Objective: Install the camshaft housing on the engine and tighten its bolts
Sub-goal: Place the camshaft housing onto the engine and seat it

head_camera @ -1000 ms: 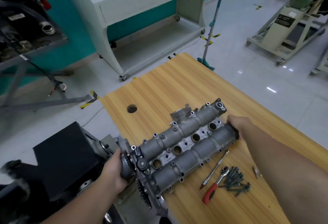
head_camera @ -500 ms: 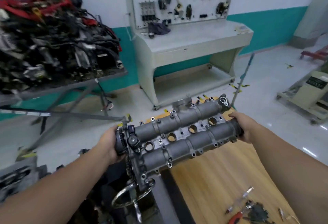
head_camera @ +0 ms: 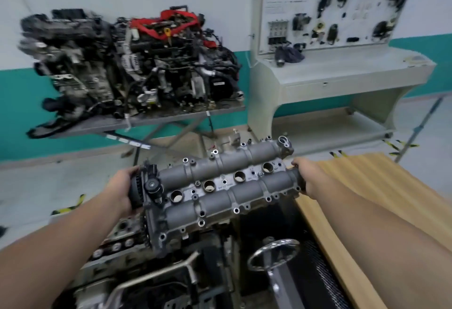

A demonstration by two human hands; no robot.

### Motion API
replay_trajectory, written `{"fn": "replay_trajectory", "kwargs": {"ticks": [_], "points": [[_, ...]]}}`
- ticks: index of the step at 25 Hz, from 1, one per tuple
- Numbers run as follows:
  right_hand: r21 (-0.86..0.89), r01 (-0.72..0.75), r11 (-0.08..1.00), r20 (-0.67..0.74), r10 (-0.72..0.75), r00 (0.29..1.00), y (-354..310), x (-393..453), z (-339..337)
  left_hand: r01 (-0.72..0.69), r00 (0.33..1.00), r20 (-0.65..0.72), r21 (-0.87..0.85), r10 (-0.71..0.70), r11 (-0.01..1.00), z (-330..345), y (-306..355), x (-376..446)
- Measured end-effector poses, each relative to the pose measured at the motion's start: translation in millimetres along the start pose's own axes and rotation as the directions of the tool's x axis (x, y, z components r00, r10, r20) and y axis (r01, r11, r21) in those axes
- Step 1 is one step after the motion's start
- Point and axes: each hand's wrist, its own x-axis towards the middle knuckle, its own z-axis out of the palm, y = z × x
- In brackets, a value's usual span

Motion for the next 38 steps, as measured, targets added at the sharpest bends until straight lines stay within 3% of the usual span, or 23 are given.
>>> {"fn": "replay_trajectory", "kwargs": {"ticks": [4,9,14,26,32,38], "points": [[-0.058,0.022,0.998,0.071,-0.017,0.997,21,-39,110,-0.107,0.994,-0.044,-0.054,0.104,0.993,-113,32,16],[-0.186,-0.061,0.981,0.133,0.087,0.987,71,-79,218,-0.079,0.986,-0.154,-0.08,0.066,0.994,-236,47,41],[-0.288,-0.084,0.954,0.165,0.136,0.977,106,-95,281,-0.067,0.98,-0.193,-0.119,0.043,0.991,-308,44,70],[-0.433,-0.076,0.898,0.027,0.097,0.995,127,-91,297,0.02,0.982,-0.183,-0.113,-0.04,0.993,-322,18,135],[-0.449,-0.079,0.89,0.054,0.115,0.992,126,-82,303,0.054,0.981,-0.181,-0.075,-0.067,0.996,-325,15,153],[-0.626,0.04,0.779,0.118,0.043,0.992,126,-75,298,0.111,0.986,-0.125,-0.001,-0.11,0.994,-331,4,158]]}}
